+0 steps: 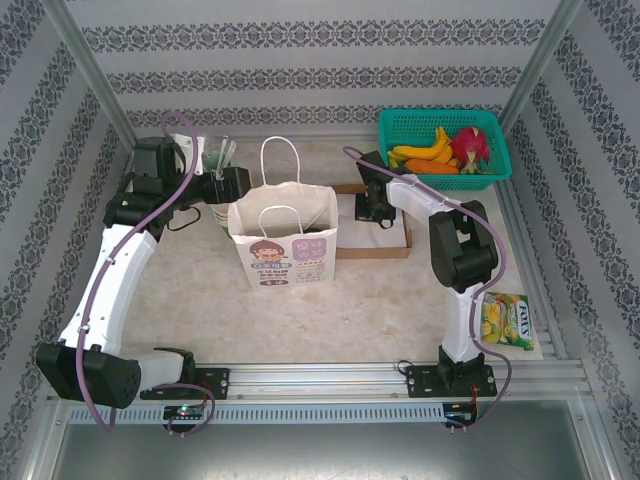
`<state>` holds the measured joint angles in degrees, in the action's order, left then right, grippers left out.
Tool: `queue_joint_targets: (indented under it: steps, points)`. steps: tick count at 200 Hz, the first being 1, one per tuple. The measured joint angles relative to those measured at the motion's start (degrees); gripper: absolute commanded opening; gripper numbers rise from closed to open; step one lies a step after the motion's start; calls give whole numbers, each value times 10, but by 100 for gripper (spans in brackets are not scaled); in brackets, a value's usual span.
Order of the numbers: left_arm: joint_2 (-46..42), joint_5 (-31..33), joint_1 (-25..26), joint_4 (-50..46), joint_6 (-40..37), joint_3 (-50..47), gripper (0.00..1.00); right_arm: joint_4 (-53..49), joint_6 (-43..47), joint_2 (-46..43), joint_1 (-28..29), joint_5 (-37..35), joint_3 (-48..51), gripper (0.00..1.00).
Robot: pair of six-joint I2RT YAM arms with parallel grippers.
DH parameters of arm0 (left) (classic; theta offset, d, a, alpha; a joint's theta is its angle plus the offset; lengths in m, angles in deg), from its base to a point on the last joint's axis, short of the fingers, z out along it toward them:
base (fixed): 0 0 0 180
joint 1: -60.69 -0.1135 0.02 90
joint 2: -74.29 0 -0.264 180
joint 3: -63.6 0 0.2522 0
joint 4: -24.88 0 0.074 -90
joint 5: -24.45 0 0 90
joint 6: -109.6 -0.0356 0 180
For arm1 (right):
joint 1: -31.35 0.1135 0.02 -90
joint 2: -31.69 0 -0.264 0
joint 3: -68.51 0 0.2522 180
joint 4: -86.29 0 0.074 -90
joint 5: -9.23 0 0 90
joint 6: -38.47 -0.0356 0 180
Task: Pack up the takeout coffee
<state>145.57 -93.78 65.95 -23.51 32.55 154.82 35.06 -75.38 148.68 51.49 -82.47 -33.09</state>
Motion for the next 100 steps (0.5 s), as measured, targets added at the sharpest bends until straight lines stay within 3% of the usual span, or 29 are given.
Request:
queue_joint_targets:
  steps: [100]
  points:
    - [-7,4,0,4,0,-1,100,107,29,-158,0,-55,94,0]
